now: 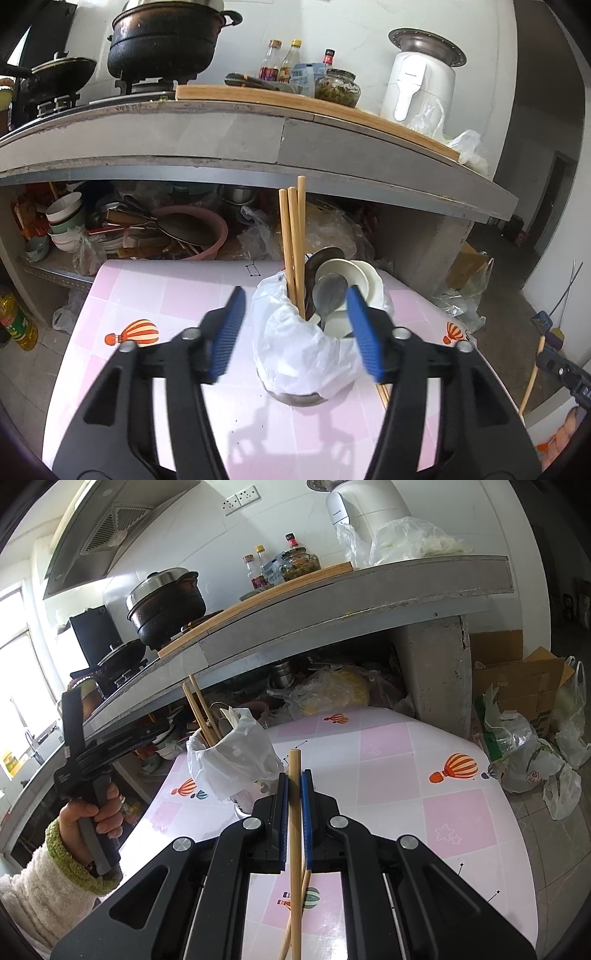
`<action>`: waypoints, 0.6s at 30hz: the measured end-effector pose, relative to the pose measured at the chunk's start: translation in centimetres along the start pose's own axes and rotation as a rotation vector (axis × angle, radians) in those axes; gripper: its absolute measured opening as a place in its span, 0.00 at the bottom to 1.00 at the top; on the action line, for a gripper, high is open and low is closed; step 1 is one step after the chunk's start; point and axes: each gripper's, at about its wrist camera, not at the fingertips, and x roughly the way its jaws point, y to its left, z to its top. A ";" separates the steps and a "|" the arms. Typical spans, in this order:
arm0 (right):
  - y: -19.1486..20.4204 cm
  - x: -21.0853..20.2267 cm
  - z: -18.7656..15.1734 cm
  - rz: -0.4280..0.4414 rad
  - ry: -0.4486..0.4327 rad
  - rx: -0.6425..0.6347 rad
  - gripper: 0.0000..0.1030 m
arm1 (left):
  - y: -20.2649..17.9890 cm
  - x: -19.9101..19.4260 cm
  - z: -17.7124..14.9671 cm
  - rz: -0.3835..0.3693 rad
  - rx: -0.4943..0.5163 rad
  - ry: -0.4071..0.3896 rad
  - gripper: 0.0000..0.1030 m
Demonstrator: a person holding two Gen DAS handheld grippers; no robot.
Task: Organize utensils
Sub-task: 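Open the left tool to release the chopstick into the holder, then withdraw the open left tool from the holder while the right tool holds its chopstick upright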
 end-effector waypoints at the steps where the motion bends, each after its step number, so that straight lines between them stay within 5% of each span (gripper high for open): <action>1: 0.0 0.0 0.0 0.001 -0.001 0.000 0.07 | 0.0 -0.2 -0.1 -0.001 0.003 0.001 0.63; 10: 0.4 -0.2 0.1 0.007 -0.005 -0.004 0.07 | 0.4 -2.6 -2.5 0.014 0.015 0.020 0.81; 18: 0.5 -0.4 0.2 0.010 -0.010 -0.006 0.07 | 1.3 -3.2 -5.3 0.039 0.009 0.064 0.81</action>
